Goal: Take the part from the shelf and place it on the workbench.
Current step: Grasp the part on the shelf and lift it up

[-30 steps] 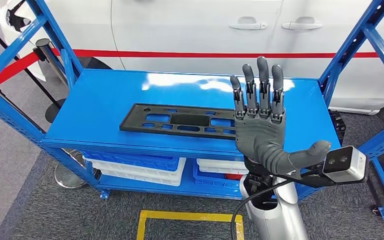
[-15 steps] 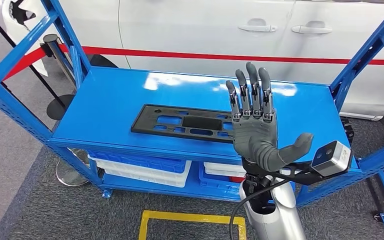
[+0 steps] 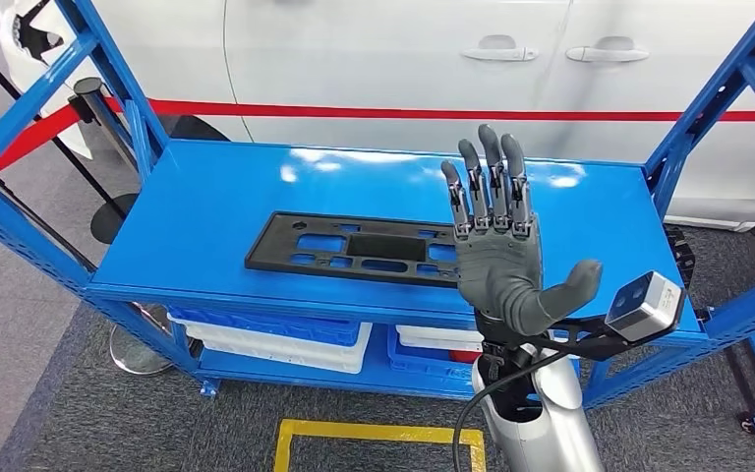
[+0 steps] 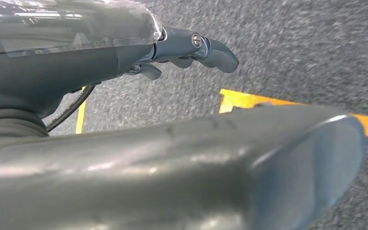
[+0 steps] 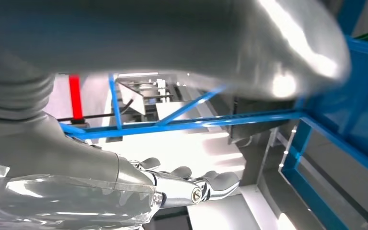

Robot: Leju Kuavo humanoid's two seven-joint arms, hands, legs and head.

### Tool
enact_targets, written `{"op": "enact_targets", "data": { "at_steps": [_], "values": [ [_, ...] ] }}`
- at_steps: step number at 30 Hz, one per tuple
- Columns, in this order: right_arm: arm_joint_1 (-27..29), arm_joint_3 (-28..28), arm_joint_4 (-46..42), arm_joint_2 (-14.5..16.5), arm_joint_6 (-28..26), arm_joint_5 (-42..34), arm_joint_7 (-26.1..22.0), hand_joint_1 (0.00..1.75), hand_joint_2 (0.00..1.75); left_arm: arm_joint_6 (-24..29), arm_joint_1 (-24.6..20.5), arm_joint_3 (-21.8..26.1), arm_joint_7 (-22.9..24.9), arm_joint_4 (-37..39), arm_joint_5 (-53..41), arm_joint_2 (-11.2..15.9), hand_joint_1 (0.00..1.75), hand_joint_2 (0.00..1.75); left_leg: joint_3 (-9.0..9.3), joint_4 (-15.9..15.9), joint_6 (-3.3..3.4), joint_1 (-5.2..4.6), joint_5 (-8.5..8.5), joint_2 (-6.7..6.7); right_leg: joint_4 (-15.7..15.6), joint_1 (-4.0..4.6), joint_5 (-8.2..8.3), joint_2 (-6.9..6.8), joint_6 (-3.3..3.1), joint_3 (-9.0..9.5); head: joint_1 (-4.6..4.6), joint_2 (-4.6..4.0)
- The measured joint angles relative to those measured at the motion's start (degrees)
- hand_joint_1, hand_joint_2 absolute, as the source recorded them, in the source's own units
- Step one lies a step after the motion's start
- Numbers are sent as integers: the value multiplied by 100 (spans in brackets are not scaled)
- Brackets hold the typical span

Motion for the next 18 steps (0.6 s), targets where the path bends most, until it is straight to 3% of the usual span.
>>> {"op": "enact_targets", "data": {
  "at_steps": [2, 6, 7, 10, 11, 12, 13, 15, 16, 18],
  "values": [
    [-17, 50, 34, -22, -40, 81, 53, 0, 175, -1, -9, -1, -6, 2, -1, -1, 0, 0, 171, -381, 46, -14, 87, -8, 26, 17, -25, 5, 66, -4, 2, 0],
    [-87, 251, 255, -164, -114, 324, 94, 0, 175, -7, 3, 1, -9, 4, 1, -2, 0, 0, 186, -438, 213, -20, 114, -16, 97, 8, -96, 1, 178, -32, 9, 0],
    [-116, 306, 324, -204, -120, 386, 92, 0, 175, -9, 3, 2, -11, 4, 1, -2, 0, 0, 192, -457, 252, -17, 127, -14, 296, 2, -225, -1, 195, -120, 10, 0],
    [-211, 461, 539, -314, -214, 651, 119, 0, 175, -23, -2, 2, -13, 4, -6, -1, 0, 0, 193, -464, 309, -46, 128, -8, 1394, 6, -722, -7, 215, -655, 14, -1],
    [-226, 510, 610, -352, -279, 773, 135, 0, 175, -26, -1, 2, -13, 4, -8, -1, 0, 0, 196, -462, 317, -60, 123, -10, 1615, 8, -753, -8, 209, -775, 14, 0],
    [-237, 560, 671, -388, -347, 893, 148, 0, 175, -28, 0, 2, -11, 4, -12, -1, 0, 0, 203, -461, 325, -75, 119, -14, 1618, 14, -673, -7, 191, -791, 14, 0],
    [-254, 608, 720, -418, -405, 1004, 156, 0, 175, -28, 1, 2, -9, 4, -16, -2, 0, 0, 215, -460, 328, -89, 114, -20, 1391, 26, -494, -7, 160, -696, 15, -1],
    [-318, 697, 790, -454, -510, 1191, 168, 0, 175, -29, -1, 2, -5, 5, -21, -12, 0, 0, 240, -457, 322, -123, 99, -27, 600, 73, -102, -8, 58, -323, 11, -1],
    [-359, 746, 826, -465, -569, 1310, 184, 0, 175, -29, -4, 2, -5, 6, -21, -19, 0, 0, 241, -454, 311, -136, 92, -27, 282, 95, 11, -12, 19, -176, 10, -1],
    [-453, 880, 961, -485, -690, 1650, 250, 0, 175, -29, -9, 2, -3, 8, -22, -30, 0, 0, 234, -458, 268, -140, 89, -18, 43, 128, 41, -9, -15, -79, 9, -1]
  ]
}}
